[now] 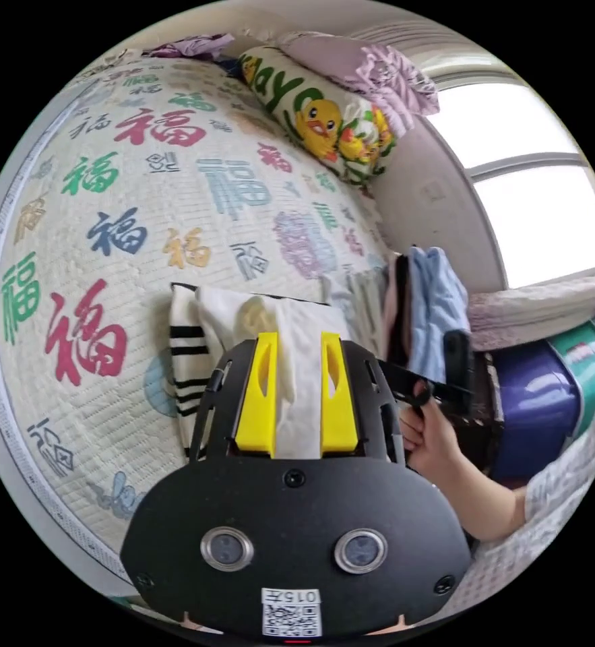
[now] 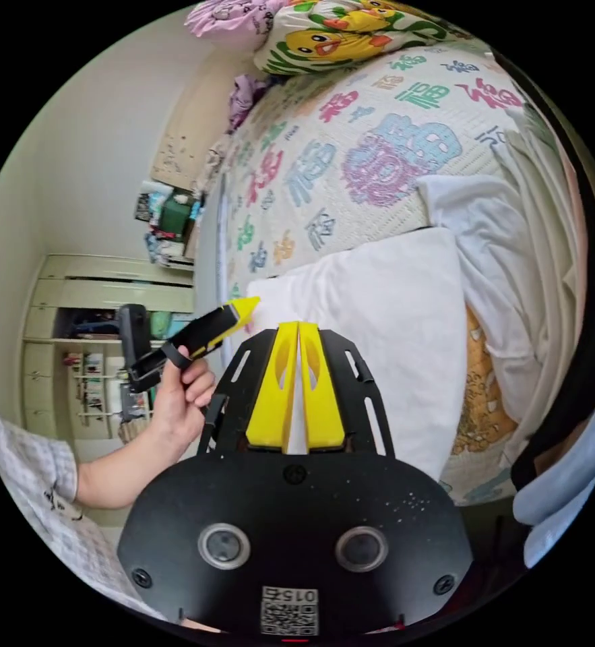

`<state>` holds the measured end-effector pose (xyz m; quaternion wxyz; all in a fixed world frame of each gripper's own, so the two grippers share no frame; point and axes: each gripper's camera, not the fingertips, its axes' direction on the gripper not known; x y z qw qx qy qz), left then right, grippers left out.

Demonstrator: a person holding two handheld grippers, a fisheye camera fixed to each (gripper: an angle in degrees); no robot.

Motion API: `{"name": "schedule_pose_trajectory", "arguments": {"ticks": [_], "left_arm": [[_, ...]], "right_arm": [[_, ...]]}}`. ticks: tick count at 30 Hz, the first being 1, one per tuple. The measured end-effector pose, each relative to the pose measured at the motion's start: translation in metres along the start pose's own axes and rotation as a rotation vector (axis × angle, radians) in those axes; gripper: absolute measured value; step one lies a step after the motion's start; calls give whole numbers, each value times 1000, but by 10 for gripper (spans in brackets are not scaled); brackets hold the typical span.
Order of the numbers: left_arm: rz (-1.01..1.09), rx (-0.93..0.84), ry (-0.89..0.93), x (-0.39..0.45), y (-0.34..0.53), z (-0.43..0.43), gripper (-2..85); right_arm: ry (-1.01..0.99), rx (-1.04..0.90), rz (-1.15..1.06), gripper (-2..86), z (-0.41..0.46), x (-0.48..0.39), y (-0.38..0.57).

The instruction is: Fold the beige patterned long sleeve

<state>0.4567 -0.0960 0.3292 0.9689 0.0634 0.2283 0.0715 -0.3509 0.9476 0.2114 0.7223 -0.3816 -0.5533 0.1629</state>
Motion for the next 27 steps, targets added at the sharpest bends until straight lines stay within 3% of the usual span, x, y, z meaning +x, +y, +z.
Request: {"name": "schedule_pose_trajectory", "arguments": {"ticks": [6, 9, 13, 20, 22, 27], "left_arm": [[-102, 85, 6, -31, -6, -34, 90], [-119, -49, 106, -43, 0, -19, 65], [4, -118, 31, -13, 17, -12, 18], [7, -127, 56, 7, 45, -16, -5], [-4, -118, 97, 0, 49, -31, -3], [25, -113, 6, -17, 67, -101, 33]], "right_arm": [[-10, -18, -133, 55, 5, -43, -14], [-24, -38, -155, 74, 14, -63, -33], [-77, -46, -183, 90, 12, -85, -58], [110, -211, -267, 129, 25, -144, -93], [174, -215, -320, 137, 28, -170, -103], [339, -307, -343, 140, 51, -206, -117]]}}
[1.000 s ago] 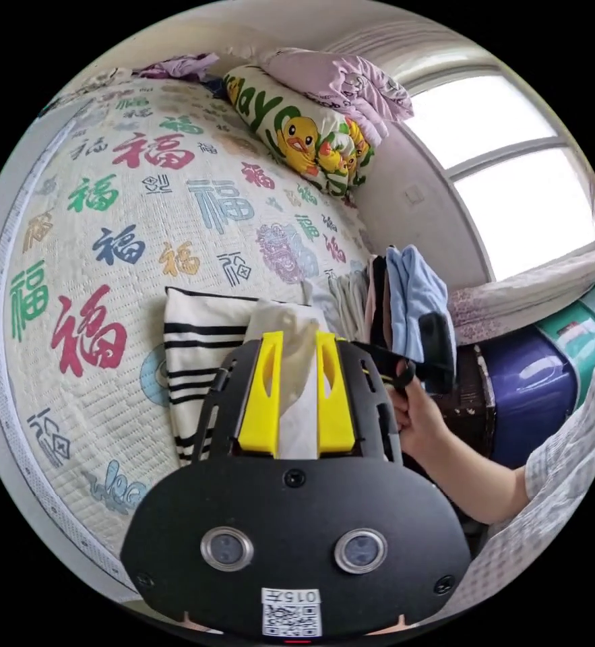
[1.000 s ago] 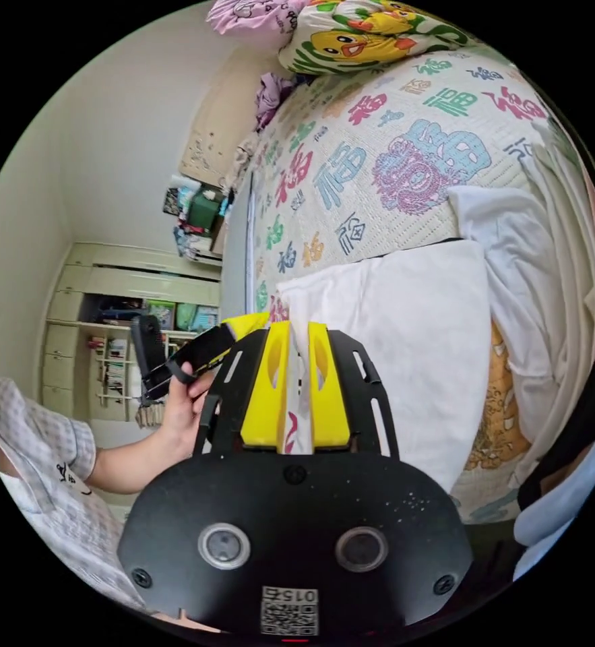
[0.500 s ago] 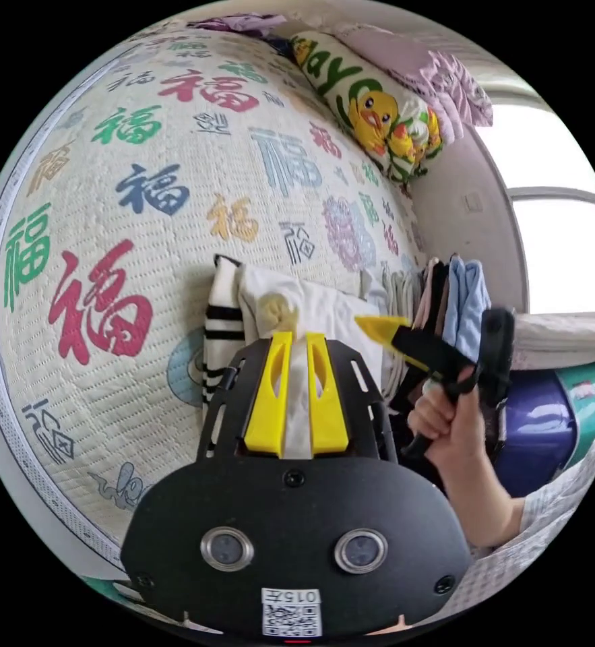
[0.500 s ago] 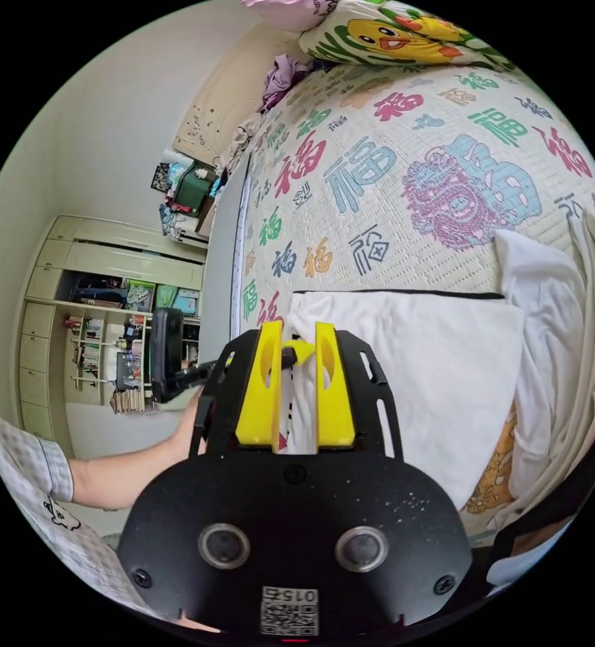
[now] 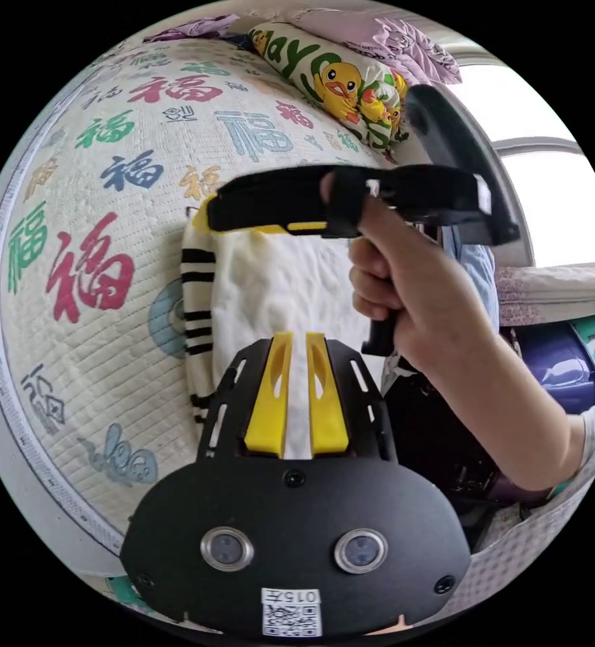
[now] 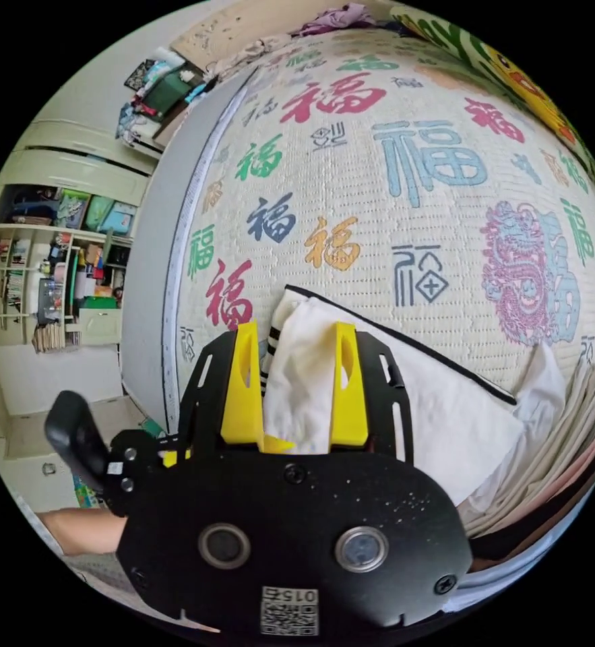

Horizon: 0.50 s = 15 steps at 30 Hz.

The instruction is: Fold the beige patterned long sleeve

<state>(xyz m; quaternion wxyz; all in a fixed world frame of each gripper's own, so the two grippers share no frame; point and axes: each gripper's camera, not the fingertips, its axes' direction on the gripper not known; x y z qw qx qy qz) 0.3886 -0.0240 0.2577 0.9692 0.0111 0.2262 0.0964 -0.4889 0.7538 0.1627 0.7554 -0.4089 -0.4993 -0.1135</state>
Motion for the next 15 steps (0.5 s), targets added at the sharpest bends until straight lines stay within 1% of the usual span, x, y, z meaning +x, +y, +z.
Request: {"name": "schedule_pose_trajectory", "arguments": {"ticks": [1, 2, 5, 8, 11, 13, 15], "left_arm": [[-12, 13, -11, -4, 2, -10, 38], [-43, 46, -24, -14, 6, -29, 44], [-117, 144, -2, -39, 6, -73, 58], [-162, 183, 47, -54, -4, -95, 77], [-132, 172, 78, -49, -23, -97, 88], [-107, 140, 44, -41, -34, -92, 98], [-132, 86, -11, -38, -42, -86, 107]], "right_arm": [[40, 0, 44, 105, -7, 4, 3], [28, 35, 65, 78, -24, 10, 12], [-134, 137, 147, 39, -76, 42, 55], [-209, 223, 221, 23, -129, 78, 118], [-260, 263, 259, 15, -174, 105, 180], [-278, 272, 282, 11, -198, 114, 212], [-311, 302, 308, 9, -223, 120, 238]]}}
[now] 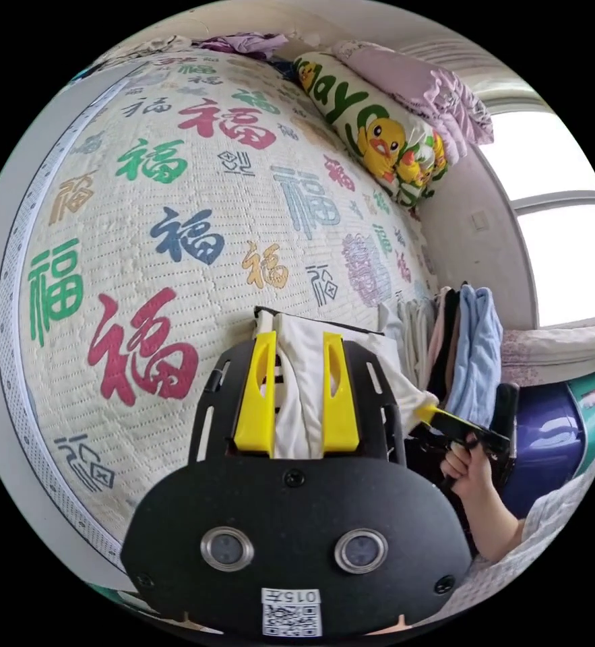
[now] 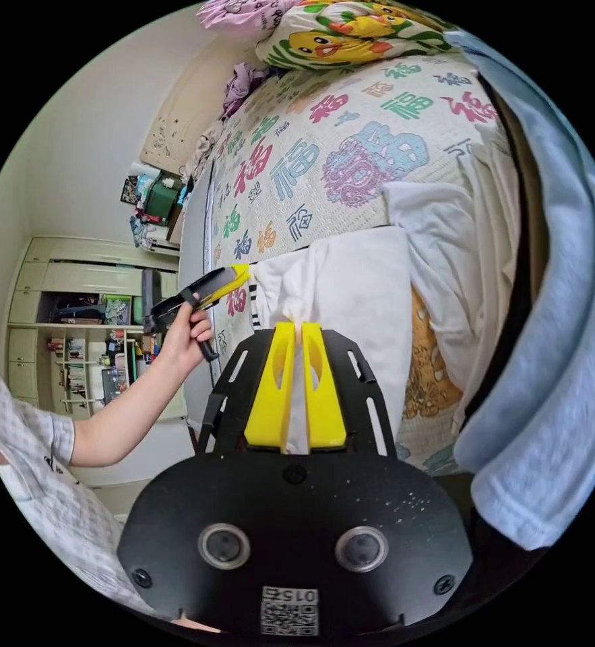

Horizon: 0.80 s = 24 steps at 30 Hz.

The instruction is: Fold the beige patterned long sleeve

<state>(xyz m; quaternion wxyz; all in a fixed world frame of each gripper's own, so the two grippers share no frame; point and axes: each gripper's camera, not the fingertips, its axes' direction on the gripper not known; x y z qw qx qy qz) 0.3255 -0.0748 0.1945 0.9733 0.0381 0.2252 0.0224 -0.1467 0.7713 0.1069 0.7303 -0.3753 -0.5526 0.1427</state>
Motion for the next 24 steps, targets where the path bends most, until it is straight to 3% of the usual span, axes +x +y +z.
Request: {"name": "schedule_pose_trajectory", "arguments": {"ticks": [5, 10, 16, 24], "left_arm": [[-51, -21, -62, 0, 3, -21, 59], [16, 34, 54, 0, 25, -84, 13], [113, 190, 245, -10, 88, -222, 1], [24, 489, 332, -144, 197, -488, -3]], "right_arm": [[30, 113, -61, 4, -82, -34, 24], [36, 163, -54, 2, -138, -67, 29], [5, 438, -103, 0, -267, -148, 61], [49, 603, -208, -1, -376, -321, 108]]}}
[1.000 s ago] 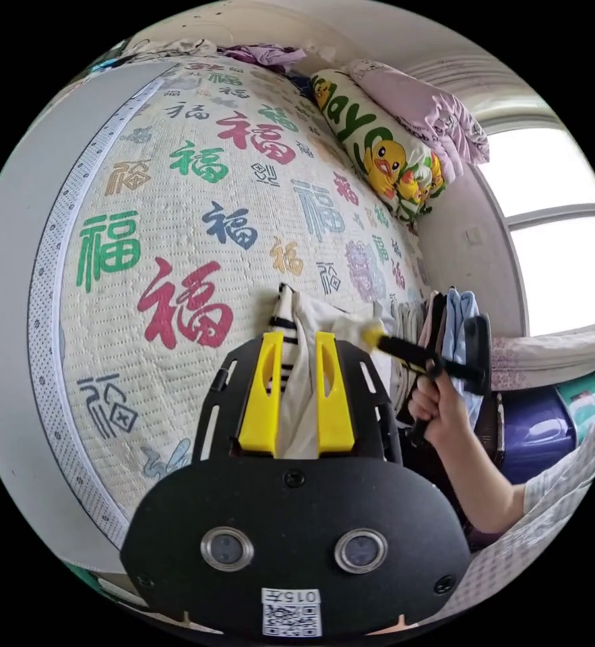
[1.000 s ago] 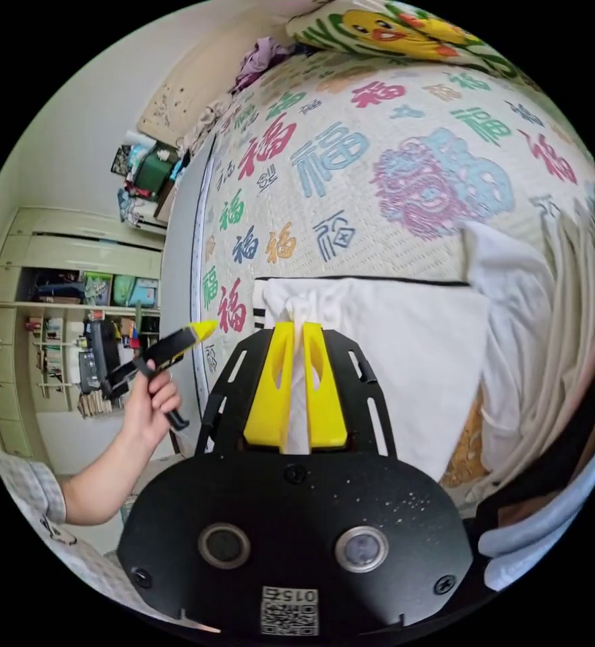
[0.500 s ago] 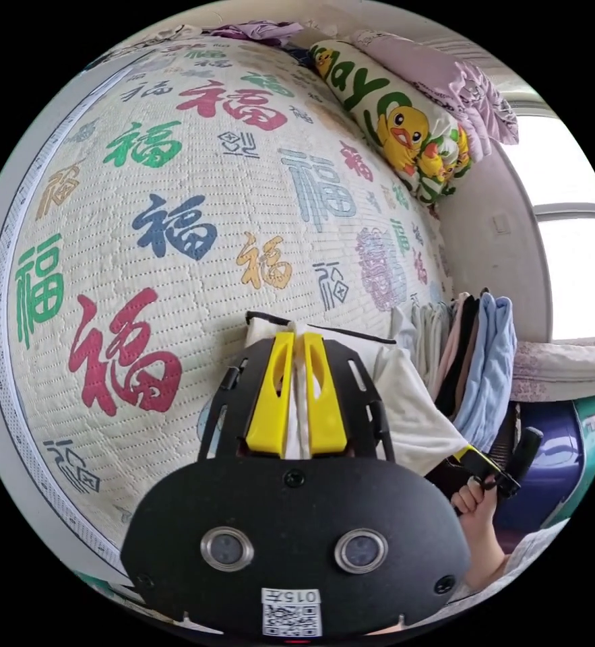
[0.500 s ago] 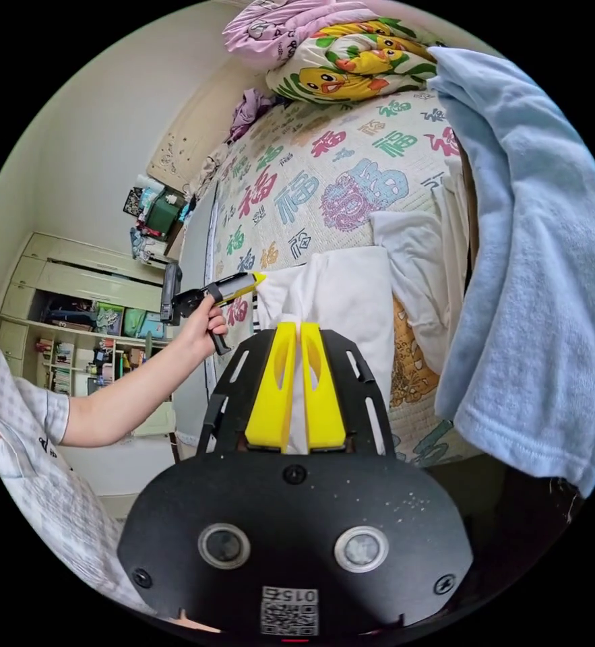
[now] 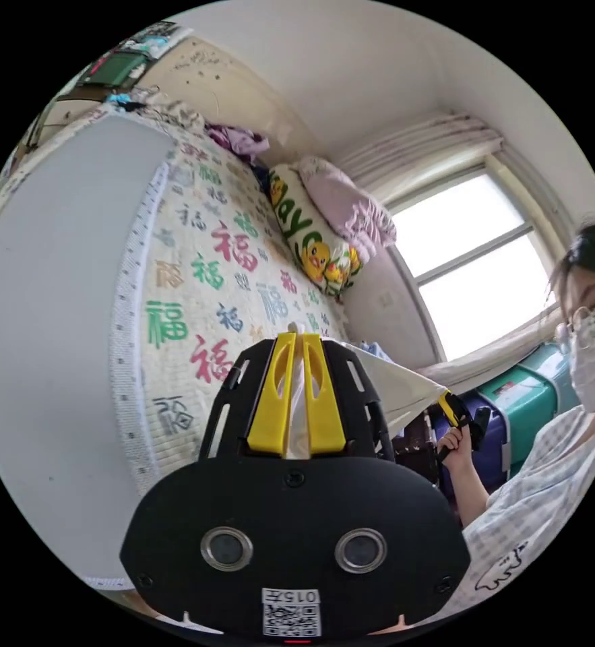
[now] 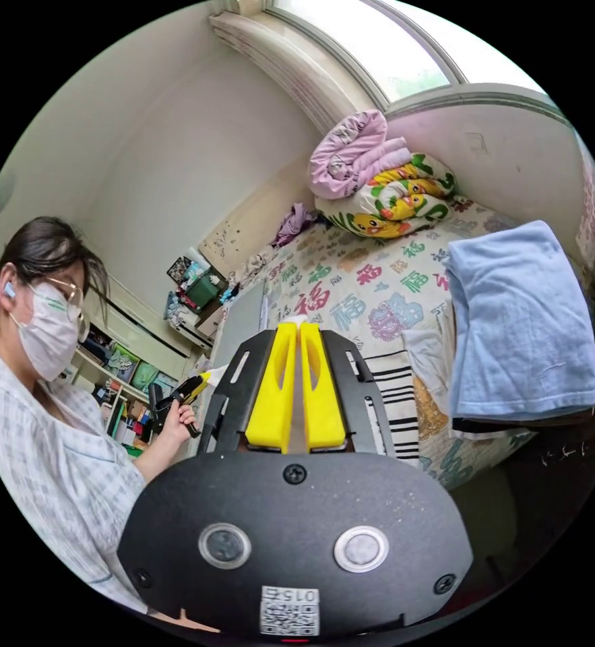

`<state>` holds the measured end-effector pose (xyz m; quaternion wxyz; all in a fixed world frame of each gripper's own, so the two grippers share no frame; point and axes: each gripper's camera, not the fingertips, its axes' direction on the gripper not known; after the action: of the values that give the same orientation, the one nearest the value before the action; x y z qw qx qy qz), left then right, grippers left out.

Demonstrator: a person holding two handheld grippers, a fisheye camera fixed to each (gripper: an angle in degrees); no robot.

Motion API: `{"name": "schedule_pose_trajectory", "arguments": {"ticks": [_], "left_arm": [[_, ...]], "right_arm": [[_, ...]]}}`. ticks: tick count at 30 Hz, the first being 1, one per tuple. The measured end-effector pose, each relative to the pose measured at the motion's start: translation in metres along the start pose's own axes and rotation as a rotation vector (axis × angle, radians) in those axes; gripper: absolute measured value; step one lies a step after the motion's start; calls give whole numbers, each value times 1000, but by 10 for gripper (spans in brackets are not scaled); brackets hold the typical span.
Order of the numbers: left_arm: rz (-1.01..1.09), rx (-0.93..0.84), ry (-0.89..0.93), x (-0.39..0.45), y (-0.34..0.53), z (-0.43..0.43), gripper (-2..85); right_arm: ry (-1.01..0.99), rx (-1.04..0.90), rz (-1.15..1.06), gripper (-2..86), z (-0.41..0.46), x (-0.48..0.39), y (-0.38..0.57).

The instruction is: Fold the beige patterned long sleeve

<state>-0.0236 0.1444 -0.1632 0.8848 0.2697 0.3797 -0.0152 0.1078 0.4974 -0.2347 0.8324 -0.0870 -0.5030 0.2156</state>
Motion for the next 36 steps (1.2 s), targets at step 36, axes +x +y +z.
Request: {"name": "schedule_pose_trajectory", "arguments": {"ticks": [36], "left_arm": [[-340, -84, -385, -320, -74, -486, 16]], "right_arm": [[-95, -806, -80, 31, 601, -588, -178]]}}
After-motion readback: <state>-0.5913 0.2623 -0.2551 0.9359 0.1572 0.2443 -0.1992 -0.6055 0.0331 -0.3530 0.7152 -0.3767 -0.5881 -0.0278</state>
